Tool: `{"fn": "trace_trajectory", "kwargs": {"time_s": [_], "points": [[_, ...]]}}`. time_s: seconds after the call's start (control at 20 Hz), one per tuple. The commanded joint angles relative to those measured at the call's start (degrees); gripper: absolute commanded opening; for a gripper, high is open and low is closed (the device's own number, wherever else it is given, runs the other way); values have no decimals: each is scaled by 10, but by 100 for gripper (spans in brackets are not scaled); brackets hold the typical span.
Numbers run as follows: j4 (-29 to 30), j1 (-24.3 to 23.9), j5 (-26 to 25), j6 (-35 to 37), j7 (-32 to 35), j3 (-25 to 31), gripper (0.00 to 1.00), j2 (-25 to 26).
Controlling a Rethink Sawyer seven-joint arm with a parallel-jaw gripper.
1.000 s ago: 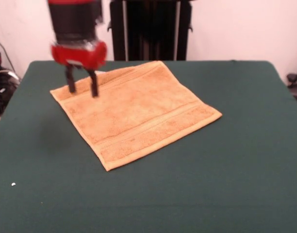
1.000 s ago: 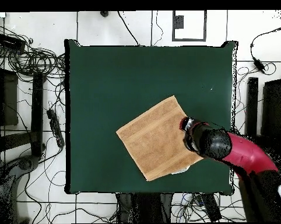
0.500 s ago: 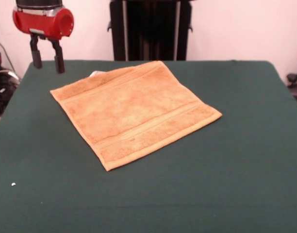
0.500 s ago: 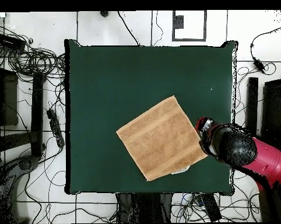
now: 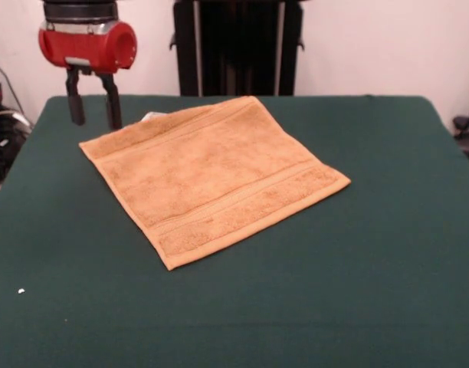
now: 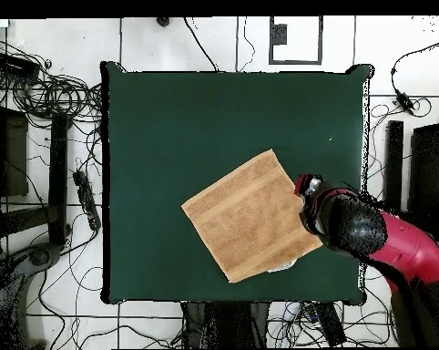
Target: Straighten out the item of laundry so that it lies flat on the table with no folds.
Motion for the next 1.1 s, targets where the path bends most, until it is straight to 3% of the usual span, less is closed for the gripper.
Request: {"fn": "trace_trajectory", "kwargs": {"time_s": [0.05,1.1], "points": [[59,27,40,-61,88,85,100,72],[12,86,58,-264,144,50,100,191]]}}
